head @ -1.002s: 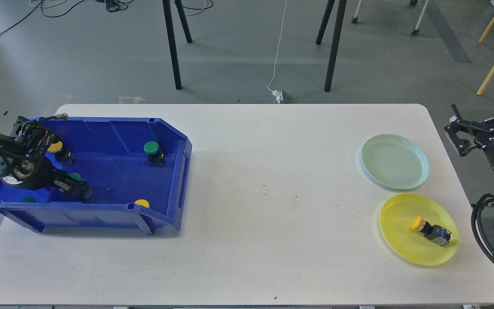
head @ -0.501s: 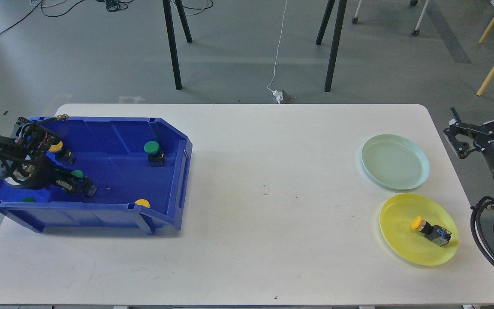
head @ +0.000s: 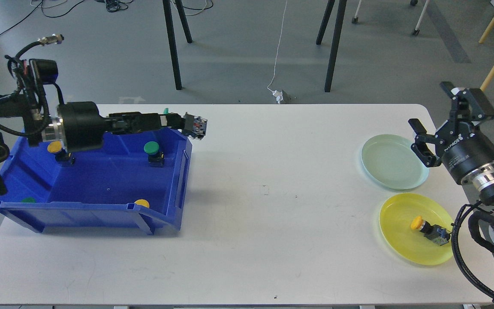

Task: Pass button and place on color plate
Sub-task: 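Lift the green button with the left gripper toward the right gripper, then grasp the green button with the right gripper, open the left gripper, then lower the green button onto the pale green plate with the right gripper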

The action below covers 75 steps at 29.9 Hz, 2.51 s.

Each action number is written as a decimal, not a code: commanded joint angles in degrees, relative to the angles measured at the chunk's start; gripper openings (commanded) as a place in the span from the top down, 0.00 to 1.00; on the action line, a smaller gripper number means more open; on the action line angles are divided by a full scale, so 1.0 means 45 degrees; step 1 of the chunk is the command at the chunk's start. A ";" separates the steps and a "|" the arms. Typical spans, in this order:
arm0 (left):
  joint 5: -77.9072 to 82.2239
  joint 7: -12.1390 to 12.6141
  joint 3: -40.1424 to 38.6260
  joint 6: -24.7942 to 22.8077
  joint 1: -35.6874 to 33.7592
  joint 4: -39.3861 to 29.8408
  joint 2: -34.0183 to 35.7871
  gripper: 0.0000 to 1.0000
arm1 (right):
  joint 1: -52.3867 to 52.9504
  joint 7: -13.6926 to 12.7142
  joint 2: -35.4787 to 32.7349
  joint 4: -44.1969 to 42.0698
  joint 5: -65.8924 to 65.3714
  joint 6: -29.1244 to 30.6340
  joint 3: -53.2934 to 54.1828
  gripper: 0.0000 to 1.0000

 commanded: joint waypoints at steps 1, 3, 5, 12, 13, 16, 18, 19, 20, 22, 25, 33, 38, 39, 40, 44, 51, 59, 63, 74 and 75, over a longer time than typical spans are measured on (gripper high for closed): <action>-0.1789 -0.0001 -0.0357 0.0116 0.0118 0.0209 -0.2049 0.89 | 0.2166 0.0136 -0.0299 -0.0023 -0.0134 0.0076 -0.2274 0.00; -0.2299 -0.0001 -0.0397 0.0194 0.0235 0.0756 -0.2969 0.89 | 0.3378 0.0331 -0.0202 -0.0023 -0.0114 0.0095 -0.3621 0.00; -0.2592 -0.0001 -0.0572 0.0233 0.0411 0.1303 -0.3692 0.89 | 0.4511 0.0662 -0.0007 -0.0100 -0.0075 0.0154 -0.5027 0.00; -0.2730 -0.0001 -0.2095 0.0039 0.1602 0.1774 -0.4496 0.89 | 0.5981 0.1172 0.1789 -0.0451 0.0765 0.0252 -0.6830 0.00; -0.2711 -0.0001 -0.2115 0.0019 0.1661 0.1813 -0.4515 0.89 | 0.6078 0.1191 0.1965 -0.0510 0.0765 0.0252 -0.6830 0.00; -0.2711 -0.0001 -0.2116 -0.0001 0.1662 0.1813 -0.4516 0.89 | 0.6235 0.1308 0.2123 -0.0531 0.0784 0.0291 -0.6908 0.00; -0.2711 -0.0001 -0.2116 -0.0001 0.1662 0.1832 -0.4535 0.89 | 0.6215 0.1386 0.2123 -0.0511 0.0765 0.0562 -0.6967 0.01; -0.2691 -0.0001 -0.2116 -0.0001 0.1642 0.1832 -0.4535 0.89 | 0.6215 0.1444 0.2104 -0.0511 0.0784 0.0874 -0.7025 0.01; -0.2691 -0.0001 -0.2096 0.0018 0.1642 0.1852 -0.4554 0.89 | 0.6215 0.1484 0.2084 -0.0511 0.0784 0.1128 -0.7026 0.01; -0.2691 -0.0001 -0.2057 -0.0001 0.1603 0.1852 -0.4555 0.89 | 0.6215 0.1601 0.2026 -0.0472 0.0784 0.1617 -0.7026 0.01; -0.2691 -0.0001 -0.2018 -0.0001 0.1584 0.1852 -0.4555 0.89 | 0.6215 0.1660 0.1928 -0.0433 0.0784 0.1989 -0.7045 0.03; -0.2691 -0.0001 -0.2018 -0.0001 0.1584 0.1852 -0.4555 0.89 | 0.6137 0.1679 0.1831 -0.0335 0.0706 0.2010 -0.7006 0.40; -0.2691 -0.0001 -0.2018 -0.0001 0.1584 0.1852 -0.4555 0.89 | 0.6098 0.1660 0.1733 -0.0355 0.0608 0.1990 -0.6947 0.73; -0.2711 -0.0001 -0.2018 -0.0001 0.1584 0.1852 -0.4555 0.89 | 0.6079 0.1660 0.1733 -0.0335 0.0608 0.2009 -0.6947 0.78; -0.2711 -0.0001 -0.2018 0.0018 0.1584 0.1852 -0.4555 0.88 | 0.6079 0.1660 0.1733 -0.0355 0.0589 0.2010 -0.6967 0.85; -0.2711 -0.0001 -0.2018 0.0019 0.1584 0.1852 -0.4555 0.85 | 0.6079 0.1640 0.1810 -0.0394 0.0569 0.2010 -0.6967 0.99; -0.3412 -0.0001 -0.2057 0.0019 0.1584 0.1852 -0.4711 0.10 | 0.6001 0.1660 0.1791 -0.0394 0.0667 0.1990 -0.6850 1.00; -0.3609 -0.0001 -0.2135 0.0077 0.1642 0.1891 -0.4613 0.03 | 0.4656 0.1601 0.1693 -0.0472 0.0804 0.1717 -0.5115 1.00; -0.3609 -0.0001 -0.2135 0.0077 0.1642 0.1891 -0.4613 0.02 | 0.3153 0.1504 0.1752 -0.0569 0.0804 0.0783 -0.3475 1.00; -0.3609 -0.0001 -0.2135 0.0136 0.1642 0.1891 -0.4828 0.02 | 0.2600 -0.1149 0.3214 -0.4899 0.2132 -0.6288 -0.2649 1.00; -0.3609 -0.0001 -0.2135 0.0155 0.1642 0.1891 -0.4809 0.02 | 0.2815 -0.1520 0.3410 -0.5447 0.2132 -0.6361 -0.2709 1.00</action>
